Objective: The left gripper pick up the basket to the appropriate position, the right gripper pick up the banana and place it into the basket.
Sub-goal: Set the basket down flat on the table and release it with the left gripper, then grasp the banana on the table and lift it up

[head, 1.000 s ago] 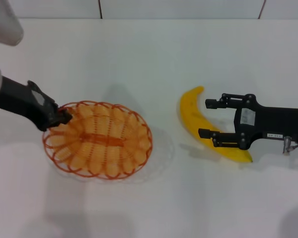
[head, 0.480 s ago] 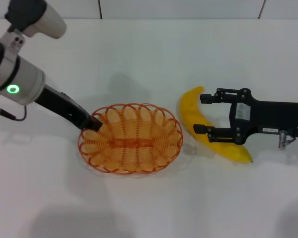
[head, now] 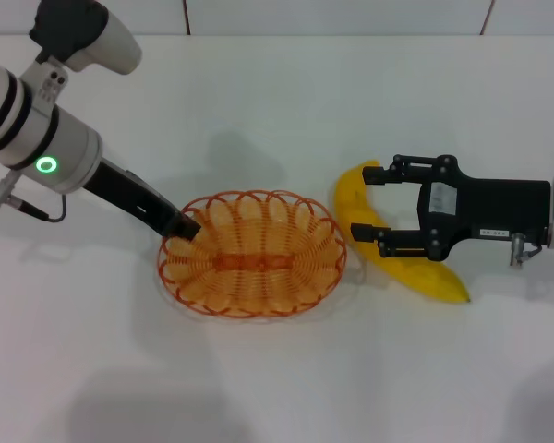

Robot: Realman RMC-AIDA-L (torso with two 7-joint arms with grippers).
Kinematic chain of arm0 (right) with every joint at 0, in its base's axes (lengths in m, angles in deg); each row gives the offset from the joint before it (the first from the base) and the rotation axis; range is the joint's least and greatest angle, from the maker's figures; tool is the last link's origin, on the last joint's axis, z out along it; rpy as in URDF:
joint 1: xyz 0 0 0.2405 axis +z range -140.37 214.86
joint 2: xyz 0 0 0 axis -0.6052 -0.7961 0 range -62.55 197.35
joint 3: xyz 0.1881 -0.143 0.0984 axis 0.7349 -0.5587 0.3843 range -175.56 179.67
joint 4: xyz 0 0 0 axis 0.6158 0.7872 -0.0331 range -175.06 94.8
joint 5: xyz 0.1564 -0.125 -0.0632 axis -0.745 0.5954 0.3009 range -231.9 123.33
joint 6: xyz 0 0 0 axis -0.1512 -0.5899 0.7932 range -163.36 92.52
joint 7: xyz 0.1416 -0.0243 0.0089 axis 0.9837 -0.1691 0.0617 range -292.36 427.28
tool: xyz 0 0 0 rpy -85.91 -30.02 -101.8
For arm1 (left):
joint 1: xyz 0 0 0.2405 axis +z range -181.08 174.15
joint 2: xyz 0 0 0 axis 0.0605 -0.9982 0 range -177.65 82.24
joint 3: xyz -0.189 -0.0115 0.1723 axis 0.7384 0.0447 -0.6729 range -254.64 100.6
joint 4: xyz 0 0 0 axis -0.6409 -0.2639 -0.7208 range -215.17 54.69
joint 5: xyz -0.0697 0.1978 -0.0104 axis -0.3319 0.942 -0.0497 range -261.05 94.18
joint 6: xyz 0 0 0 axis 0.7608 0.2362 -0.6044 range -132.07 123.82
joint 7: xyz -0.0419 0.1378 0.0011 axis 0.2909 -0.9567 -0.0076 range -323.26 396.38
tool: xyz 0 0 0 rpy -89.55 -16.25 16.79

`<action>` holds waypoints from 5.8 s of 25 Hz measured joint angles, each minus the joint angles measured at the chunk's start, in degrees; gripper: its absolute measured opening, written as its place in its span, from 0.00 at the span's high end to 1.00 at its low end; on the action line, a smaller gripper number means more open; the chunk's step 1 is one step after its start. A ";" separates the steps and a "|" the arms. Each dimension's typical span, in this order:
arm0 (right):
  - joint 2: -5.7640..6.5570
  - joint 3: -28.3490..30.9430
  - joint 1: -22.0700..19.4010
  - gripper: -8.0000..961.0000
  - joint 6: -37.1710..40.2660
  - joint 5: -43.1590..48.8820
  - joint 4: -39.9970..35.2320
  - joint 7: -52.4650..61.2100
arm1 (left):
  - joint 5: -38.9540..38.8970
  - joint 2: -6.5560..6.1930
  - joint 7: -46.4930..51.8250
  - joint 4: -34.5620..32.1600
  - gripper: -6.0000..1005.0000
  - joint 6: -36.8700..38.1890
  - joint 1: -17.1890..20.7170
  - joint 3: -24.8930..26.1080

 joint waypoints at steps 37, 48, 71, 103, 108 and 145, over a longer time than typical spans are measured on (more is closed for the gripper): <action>0.02 0.00 0.84 0.22 -0.32 0.00 0.71 0.00 | -1.39 0.25 -2.04 5.85 0.90 -3.01 -2.45 -0.18; 0.02 0.00 0.60 0.22 -0.33 0.00 0.71 0.00 | -1.40 0.21 -1.70 5.23 0.75 -4.41 -2.18 0.29; 0.37 11.55 -6.42 0.22 2.58 0.01 -1.98 0.39 | -24.39 -0.08 -22.89 -32.31 0.10 6.15 33.16 0.46; -0.05 10.05 -3.45 0.10 11.91 0.32 -16.25 18.21 | -26.82 -2.78 -50.71 2.92 0.10 9.46 27.58 14.61; -0.16 3.04 -2.44 0.07 11.95 0.41 -23.47 26.93 | -26.81 -2.75 -50.73 2.98 0.10 9.47 26.91 14.61; -0.28 -45.49 5.61 0.07 -7.18 16.58 -35.05 84.14 | -26.87 -2.78 -53.08 5.99 0.10 9.20 23.78 14.78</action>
